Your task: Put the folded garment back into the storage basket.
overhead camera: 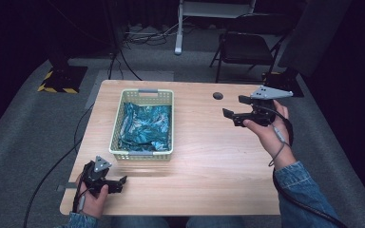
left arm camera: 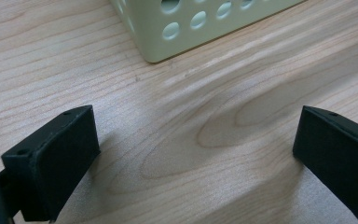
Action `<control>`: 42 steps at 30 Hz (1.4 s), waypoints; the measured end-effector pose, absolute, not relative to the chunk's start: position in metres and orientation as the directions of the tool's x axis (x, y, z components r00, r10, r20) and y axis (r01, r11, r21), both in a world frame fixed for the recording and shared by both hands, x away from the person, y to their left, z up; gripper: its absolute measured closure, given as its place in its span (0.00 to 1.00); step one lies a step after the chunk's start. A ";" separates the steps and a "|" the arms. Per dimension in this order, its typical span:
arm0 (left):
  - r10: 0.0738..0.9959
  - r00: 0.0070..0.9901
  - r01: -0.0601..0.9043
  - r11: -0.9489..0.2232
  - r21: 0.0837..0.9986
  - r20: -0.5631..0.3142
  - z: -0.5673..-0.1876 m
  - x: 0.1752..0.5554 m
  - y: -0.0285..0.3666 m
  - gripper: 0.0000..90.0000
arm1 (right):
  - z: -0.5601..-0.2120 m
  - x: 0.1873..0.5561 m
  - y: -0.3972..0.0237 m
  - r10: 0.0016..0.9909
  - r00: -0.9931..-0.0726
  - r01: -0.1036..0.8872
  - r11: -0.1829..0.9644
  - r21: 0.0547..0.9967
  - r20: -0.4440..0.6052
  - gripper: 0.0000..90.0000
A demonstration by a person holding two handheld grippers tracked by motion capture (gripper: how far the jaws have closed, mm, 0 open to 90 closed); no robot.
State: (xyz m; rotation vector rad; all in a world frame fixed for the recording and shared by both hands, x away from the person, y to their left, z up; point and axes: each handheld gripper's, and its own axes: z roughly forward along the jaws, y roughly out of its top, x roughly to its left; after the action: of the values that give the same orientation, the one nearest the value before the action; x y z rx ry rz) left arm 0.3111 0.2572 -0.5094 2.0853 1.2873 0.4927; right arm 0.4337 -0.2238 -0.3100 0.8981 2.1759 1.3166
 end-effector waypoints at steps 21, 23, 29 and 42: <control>0.892 0.453 0.656 -0.323 0.682 -0.013 -0.509 0.311 0.257 0.00 | -0.326 0.424 -0.254 0.748 -0.663 0.326 0.329 0.886 -0.034 0.19; 0.892 0.453 0.656 -0.324 0.682 -0.012 -0.509 0.311 0.257 0.00 | -0.327 0.424 -0.257 0.752 -0.659 0.331 0.329 0.884 -0.033 0.19; 0.892 0.452 0.656 -0.323 0.682 -0.013 -0.509 0.311 0.257 0.00 | -0.327 0.423 -0.267 0.763 -0.646 0.335 0.324 0.885 -0.035 0.19; 0.892 0.452 0.656 -0.323 0.682 -0.013 -0.509 0.311 0.257 0.00 | -0.335 0.418 -0.280 0.775 -0.632 0.356 0.329 0.875 -0.034 0.19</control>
State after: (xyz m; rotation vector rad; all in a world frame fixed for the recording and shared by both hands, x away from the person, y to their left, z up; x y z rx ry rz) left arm 0.3111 0.2572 -0.5094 2.0857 1.2880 0.4917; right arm 0.4176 -0.2798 -0.3352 0.9941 2.1490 1.2446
